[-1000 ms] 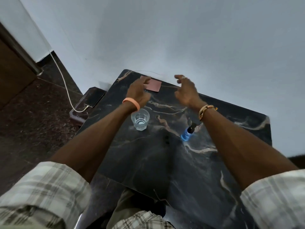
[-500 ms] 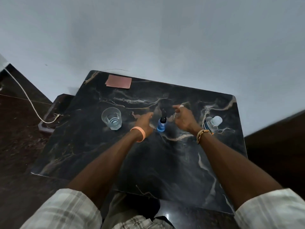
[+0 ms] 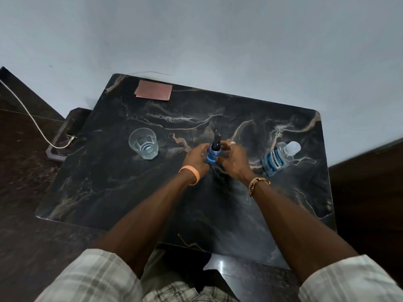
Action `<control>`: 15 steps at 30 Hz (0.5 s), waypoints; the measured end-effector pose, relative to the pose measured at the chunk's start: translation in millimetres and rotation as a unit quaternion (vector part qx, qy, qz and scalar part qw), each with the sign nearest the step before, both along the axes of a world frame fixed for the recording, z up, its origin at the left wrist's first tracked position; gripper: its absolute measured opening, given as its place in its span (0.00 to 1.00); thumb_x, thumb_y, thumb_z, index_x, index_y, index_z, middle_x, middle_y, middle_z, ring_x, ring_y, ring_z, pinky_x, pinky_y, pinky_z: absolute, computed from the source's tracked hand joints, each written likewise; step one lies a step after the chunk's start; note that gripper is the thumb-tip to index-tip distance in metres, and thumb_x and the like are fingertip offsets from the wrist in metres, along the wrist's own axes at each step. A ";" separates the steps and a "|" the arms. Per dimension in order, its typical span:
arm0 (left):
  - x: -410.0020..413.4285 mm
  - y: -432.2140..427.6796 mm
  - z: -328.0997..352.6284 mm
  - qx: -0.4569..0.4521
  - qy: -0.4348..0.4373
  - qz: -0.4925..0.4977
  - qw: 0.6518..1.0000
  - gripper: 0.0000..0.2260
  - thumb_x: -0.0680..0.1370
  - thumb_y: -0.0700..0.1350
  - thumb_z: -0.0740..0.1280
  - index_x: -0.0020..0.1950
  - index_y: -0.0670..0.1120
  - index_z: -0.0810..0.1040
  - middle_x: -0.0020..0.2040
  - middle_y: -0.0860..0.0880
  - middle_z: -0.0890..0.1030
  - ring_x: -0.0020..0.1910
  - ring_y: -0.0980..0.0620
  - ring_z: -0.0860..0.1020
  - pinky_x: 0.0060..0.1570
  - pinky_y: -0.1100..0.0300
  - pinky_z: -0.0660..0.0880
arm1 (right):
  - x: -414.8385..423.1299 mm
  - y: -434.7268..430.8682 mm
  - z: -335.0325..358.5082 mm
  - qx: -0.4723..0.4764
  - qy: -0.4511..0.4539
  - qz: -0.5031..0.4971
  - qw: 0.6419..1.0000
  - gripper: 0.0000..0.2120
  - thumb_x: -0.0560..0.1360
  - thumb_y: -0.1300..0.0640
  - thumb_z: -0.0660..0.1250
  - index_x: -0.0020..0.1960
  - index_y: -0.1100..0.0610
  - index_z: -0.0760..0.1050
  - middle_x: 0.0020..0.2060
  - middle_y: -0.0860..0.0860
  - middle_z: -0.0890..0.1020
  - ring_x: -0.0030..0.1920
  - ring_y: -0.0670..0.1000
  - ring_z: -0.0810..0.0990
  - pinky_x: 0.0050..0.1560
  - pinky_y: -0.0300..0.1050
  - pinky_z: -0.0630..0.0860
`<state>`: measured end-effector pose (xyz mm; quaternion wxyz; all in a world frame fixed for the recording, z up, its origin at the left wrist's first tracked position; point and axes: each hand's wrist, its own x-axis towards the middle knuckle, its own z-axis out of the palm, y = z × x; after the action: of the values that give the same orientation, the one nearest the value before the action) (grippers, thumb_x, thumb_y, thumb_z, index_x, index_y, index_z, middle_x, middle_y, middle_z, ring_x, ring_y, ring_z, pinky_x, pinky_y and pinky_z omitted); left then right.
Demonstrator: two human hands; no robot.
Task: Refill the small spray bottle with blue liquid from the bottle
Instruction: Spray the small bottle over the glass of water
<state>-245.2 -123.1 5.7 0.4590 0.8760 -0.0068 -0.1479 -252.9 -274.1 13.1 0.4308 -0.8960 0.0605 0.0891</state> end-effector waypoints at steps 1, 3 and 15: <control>0.1 0.4 0.1 -0.002 0.000 0.000 1.000 0.18 0.71 0.33 0.65 0.58 0.49 0.77 0.53 0.48 0.82 0.53 0.47 0.79 0.57 0.54 0.75 | -0.5 1.0 -1.8 0.008 -0.003 0.002 1.000 0.19 0.69 0.62 0.76 0.58 0.51 0.80 0.50 0.48 0.85 0.51 0.49 0.83 0.55 0.54 0.80; 0.8 1.4 -0.3 -0.008 0.003 0.000 1.000 0.18 0.70 0.34 0.66 0.58 0.49 0.77 0.53 0.47 0.82 0.53 0.47 0.80 0.58 0.51 0.76 | -1.6 3.5 -3.8 0.026 0.002 -0.003 1.000 0.17 0.70 0.61 0.76 0.57 0.50 0.80 0.49 0.47 0.85 0.49 0.47 0.83 0.54 0.53 0.81; 18.3 7.9 33.5 -0.132 0.010 0.039 0.990 0.23 0.68 0.24 0.64 0.59 0.42 0.77 0.53 0.47 0.81 0.54 0.50 0.80 0.49 0.67 0.76 | 10.2 14.4 13.8 0.067 -0.027 -0.018 0.997 0.18 0.71 0.56 0.75 0.55 0.49 0.70 0.49 0.44 0.80 0.50 0.45 0.80 0.53 0.49 0.79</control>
<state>-226.9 -115.2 39.2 0.5760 0.8059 0.0123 -0.1364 -242.7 -259.7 26.9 0.4932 -0.8658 0.0585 0.0613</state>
